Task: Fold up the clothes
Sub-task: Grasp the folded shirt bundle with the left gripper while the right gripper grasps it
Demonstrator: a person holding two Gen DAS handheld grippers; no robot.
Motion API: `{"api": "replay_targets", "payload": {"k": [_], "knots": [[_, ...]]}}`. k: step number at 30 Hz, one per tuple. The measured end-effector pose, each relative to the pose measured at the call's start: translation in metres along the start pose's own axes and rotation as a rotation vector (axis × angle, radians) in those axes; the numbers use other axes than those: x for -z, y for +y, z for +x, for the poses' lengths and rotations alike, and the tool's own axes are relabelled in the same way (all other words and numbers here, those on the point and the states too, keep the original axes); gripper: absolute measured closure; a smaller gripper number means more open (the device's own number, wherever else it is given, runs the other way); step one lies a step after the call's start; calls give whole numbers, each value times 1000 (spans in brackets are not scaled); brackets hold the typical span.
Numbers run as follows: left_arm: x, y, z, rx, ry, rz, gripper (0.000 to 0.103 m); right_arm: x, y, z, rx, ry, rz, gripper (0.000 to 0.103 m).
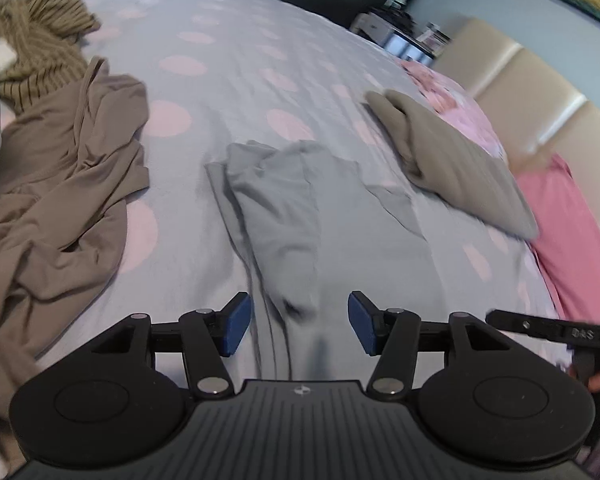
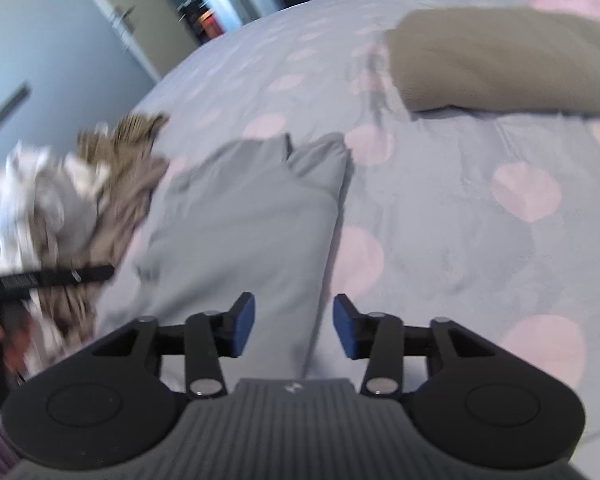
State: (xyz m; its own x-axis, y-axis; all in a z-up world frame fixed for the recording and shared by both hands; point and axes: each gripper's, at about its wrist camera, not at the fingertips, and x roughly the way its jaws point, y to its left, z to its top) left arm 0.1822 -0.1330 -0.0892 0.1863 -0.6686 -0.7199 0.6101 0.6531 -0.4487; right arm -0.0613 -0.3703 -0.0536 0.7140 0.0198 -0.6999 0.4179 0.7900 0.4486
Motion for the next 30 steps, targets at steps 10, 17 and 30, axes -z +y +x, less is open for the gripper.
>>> {"api": "replay_targets", "payload": {"k": [10,17,30], "knots": [[-18,34,51,39,17,-98,51,-30,-31,50,-65,9,181,49],[-22,44,68,100,-7,-100,52,-34,-44,89,-118,47,226,49],[-29,42,80,142,-63,-63,72,-46,-51,122,-199,31,262,69]]}}
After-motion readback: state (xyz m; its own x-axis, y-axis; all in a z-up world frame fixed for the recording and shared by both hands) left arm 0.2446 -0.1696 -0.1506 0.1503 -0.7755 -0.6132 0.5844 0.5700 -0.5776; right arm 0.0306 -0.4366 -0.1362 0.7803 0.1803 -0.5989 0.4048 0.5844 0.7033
